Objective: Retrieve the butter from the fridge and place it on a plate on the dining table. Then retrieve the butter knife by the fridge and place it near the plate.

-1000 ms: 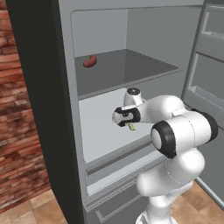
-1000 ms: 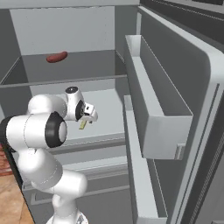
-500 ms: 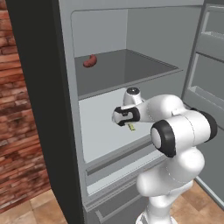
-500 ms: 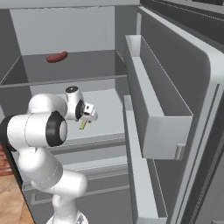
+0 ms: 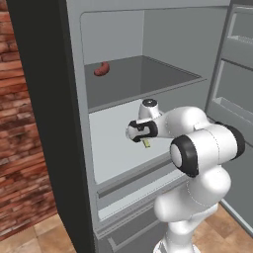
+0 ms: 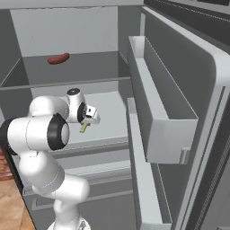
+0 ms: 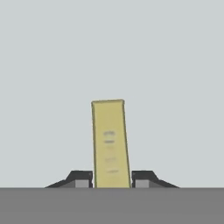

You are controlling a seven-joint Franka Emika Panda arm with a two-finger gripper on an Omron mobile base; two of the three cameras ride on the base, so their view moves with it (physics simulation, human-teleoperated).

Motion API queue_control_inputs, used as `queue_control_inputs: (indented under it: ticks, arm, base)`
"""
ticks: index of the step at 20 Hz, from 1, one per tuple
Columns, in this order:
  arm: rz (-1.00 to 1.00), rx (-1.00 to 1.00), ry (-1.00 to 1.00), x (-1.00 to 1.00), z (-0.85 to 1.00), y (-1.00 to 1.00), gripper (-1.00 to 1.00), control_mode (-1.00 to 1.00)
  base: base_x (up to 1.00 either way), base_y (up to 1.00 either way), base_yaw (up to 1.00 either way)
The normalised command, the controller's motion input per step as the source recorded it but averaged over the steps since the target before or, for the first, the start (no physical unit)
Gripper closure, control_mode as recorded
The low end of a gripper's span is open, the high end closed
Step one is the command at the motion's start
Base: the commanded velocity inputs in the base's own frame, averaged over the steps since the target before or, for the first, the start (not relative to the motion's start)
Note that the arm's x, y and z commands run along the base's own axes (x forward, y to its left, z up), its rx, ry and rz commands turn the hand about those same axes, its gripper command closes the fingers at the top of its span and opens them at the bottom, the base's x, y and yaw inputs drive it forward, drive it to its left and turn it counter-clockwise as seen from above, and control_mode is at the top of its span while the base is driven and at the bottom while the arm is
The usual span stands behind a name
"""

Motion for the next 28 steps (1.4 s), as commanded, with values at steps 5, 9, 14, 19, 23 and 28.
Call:
queue_control_inputs:
  ticks: [5,9,14,19,23,28]
  arm:
    - [0.0,0.0,0.0,-0.26,0.0,0.01,1.0,-1.0]
    - [0.0,0.01,0.0,-0.98,0.04,0.0,1.0,-1.0]
    - [0.0,0.01,0.05,-1.0,0.23,-0.18,1.0,-1.0]
    - [0.0,0.02,0.09,-0.98,0.57,-0.22,1.0,-1.0]
    - [0.0,0.05,0.02,-1.0,0.55,-0.23,1.0,-1.0]
    - [0.0,0.07,-0.01,-0.92,0.64,-0.16,1.0,-1.0]
  base:
    - [0.0,0.0,0.0]
    - [0.0,0.0,0.0]
    - [0.0,0.0,0.0]
    - [0.0,0.0,0.0]
    - [0.0,0.0,0.0]
    - [0.0,0.0,0.0]
